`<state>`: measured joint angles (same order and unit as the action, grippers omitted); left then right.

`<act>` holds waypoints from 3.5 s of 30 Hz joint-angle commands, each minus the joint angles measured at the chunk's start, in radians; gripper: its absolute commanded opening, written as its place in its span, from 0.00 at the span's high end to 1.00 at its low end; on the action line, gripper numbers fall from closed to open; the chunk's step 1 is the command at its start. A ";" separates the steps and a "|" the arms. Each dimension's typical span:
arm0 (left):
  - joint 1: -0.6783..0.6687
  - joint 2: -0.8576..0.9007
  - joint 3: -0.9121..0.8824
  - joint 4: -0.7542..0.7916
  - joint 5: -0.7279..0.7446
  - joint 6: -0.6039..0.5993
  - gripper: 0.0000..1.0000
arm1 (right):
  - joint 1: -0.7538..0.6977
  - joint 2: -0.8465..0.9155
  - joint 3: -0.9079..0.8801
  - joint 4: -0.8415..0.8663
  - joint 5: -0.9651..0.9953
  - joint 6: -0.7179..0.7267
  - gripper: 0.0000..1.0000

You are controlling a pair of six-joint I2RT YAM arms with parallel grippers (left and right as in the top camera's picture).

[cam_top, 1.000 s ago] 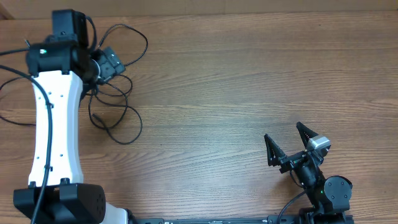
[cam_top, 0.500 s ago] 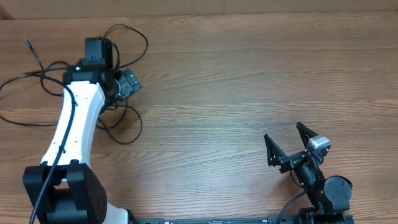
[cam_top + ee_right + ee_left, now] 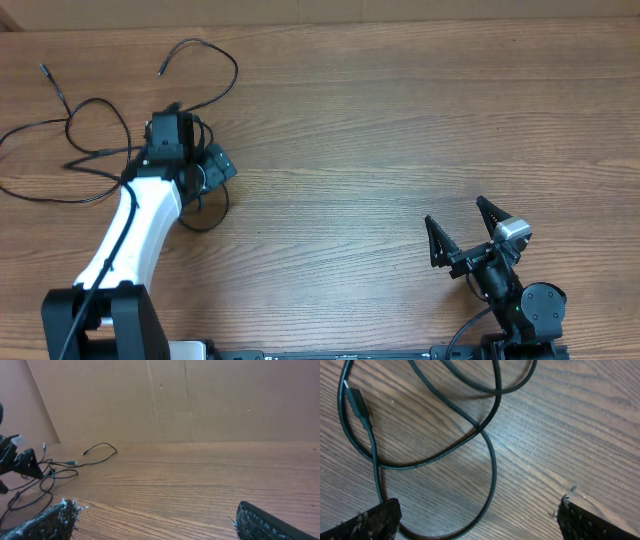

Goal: Untangle cables

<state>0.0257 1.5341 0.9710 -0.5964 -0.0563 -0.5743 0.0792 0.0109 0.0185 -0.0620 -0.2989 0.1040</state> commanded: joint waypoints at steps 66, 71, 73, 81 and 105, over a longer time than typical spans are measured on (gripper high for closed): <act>-0.085 -0.712 -0.966 0.907 0.245 0.481 0.00 | 0.003 -0.008 -0.010 0.004 0.010 -0.004 0.00; -0.085 -0.801 -0.966 0.790 0.222 0.481 0.00 | 0.003 -0.008 -0.010 0.004 0.010 -0.004 0.00; -0.085 -0.844 -0.966 0.740 0.207 0.481 0.00 | 0.003 -0.008 -0.010 0.004 0.010 -0.004 0.00; -0.085 -1.146 -0.967 0.522 0.137 0.484 0.01 | 0.003 -0.008 -0.010 0.004 0.010 -0.004 0.00; -0.037 -1.531 -0.967 0.516 0.047 0.537 0.01 | 0.003 -0.008 -0.010 0.004 0.010 -0.004 0.00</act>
<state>-0.0181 0.0158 0.0082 -0.0769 0.0093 -0.0723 0.0792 0.0109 0.0185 -0.0624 -0.2989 0.1040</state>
